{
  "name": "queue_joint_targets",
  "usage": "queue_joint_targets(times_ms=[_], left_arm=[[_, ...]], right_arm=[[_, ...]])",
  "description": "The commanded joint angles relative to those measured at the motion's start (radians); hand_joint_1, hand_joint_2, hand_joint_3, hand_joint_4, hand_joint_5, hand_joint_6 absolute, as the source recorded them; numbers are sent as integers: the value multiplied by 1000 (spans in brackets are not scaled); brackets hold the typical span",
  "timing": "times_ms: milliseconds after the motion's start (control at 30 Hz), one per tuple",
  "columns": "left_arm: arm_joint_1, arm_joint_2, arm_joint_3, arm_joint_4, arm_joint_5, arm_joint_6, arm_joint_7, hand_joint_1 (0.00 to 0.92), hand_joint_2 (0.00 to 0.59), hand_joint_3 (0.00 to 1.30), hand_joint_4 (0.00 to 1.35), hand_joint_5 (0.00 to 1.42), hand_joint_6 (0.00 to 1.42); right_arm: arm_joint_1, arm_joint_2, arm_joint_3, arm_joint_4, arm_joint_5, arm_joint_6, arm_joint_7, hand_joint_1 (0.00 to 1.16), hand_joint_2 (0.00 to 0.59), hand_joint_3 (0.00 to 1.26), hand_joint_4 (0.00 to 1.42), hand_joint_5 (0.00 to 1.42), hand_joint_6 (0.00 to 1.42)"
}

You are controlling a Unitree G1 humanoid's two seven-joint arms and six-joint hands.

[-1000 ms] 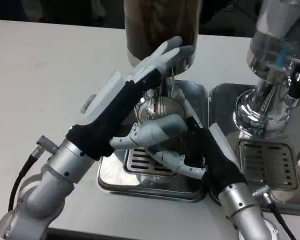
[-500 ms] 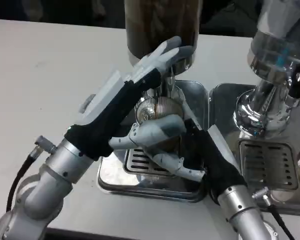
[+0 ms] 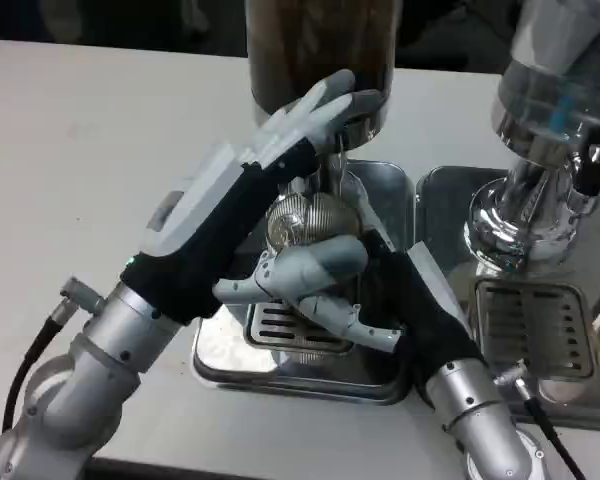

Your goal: Grasp the cup under the faucet to collect the drink, then remove the cup.

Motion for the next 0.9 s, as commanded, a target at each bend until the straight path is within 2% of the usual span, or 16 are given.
queue_joint_targets(times_ms=[33,167,300,500,667,900], left_arm=[[65,1,89,-121,61,-62,110,0,132,59,0,0,0],[129,-13,156,-179,19,-65,156,0,133,56,0,0,0],[223,-4,241,-177,-12,-54,186,0,133,59,0,0,0],[334,-18,312,-141,30,-50,240,0,140,91,0,0,0],[419,-11,339,-90,111,-52,306,0,141,110,0,8,0],[436,18,339,40,154,-48,373,0,143,113,0,9,0]], right_arm=[[12,3,-4,-7,-6,14,-16,664,209,0,0,0,0],[24,1,-5,-24,-12,13,-23,665,209,0,0,0,0],[32,2,-6,-36,-15,20,-25,665,209,0,0,0,0],[20,-1,2,-24,-23,21,-16,670,206,0,0,0,0],[9,11,-2,-13,-16,35,-15,679,205,0,0,0,0],[-21,27,1,10,-24,50,-30,684,204,0,0,0,0]])
